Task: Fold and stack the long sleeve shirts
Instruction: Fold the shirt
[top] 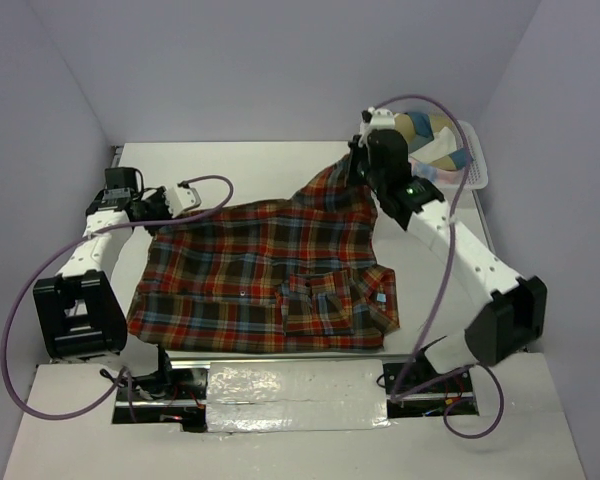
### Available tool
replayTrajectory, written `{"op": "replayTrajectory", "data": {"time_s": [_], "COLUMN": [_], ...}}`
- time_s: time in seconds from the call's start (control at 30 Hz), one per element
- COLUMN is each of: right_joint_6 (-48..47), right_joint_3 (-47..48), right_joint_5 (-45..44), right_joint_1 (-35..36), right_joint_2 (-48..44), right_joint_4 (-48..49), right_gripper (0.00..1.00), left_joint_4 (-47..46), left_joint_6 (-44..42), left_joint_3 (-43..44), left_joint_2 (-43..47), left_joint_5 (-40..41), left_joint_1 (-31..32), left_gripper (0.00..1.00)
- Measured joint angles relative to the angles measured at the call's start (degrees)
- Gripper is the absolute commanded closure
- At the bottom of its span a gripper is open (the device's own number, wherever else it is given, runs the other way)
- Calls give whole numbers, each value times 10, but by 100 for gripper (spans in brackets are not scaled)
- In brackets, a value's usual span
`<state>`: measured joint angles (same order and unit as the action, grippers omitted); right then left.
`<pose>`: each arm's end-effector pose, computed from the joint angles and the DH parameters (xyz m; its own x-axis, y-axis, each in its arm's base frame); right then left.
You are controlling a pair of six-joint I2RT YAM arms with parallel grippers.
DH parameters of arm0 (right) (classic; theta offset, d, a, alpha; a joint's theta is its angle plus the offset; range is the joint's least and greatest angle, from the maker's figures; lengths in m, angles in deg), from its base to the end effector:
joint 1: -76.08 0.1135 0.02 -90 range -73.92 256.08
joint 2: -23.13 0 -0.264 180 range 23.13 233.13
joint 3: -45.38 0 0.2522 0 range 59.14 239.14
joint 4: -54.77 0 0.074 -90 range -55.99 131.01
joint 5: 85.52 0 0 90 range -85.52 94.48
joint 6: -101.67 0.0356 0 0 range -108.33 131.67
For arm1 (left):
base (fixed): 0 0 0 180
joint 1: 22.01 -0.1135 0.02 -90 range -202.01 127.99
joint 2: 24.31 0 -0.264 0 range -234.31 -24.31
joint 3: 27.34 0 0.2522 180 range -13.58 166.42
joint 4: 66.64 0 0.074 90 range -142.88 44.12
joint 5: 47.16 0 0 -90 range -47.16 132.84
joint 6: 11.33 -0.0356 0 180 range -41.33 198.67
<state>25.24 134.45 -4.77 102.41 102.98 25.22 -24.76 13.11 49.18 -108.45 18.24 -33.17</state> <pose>0.2936 0.1389 0.3759 -0.3737 0.0734 -0.9246 -0.2212 0.9611 0.1657 0.3091 0.0459 0.2618 -0.2274 0.7989 -0.5569 0.7161 0.5247 0.4603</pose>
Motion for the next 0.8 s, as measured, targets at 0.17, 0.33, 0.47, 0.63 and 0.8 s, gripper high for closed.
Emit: {"op": "replayTrajectory", "data": {"time_s": [0.17,0.33,0.47,0.63,0.8], "right_joint_6": [-29,-43,-45,-23,38], "right_joint_3": [110,67,-29,-135,-223], "right_joint_5": [-39,-59,-81,-85,-85], "right_joint_1": [-23,-12,29,108,145], "right_joint_2": [121,113,40,-73,-166], "right_joint_4": [-7,-23,-26,-33,-42], "right_gripper": [100,100,100,100,100], "left_joint_4": [-36,-36,6,114,185], "left_joint_6": [29,12,-24,-120,-190], "left_joint_3": [25,12,2,-4,-41], "left_joint_2": [-39,-34,-23,1,27], "left_joint_5": [5,7,5,19,62], "left_joint_1": [2,2,2,2,2], "left_gripper": [100,100,100,100,100]}}
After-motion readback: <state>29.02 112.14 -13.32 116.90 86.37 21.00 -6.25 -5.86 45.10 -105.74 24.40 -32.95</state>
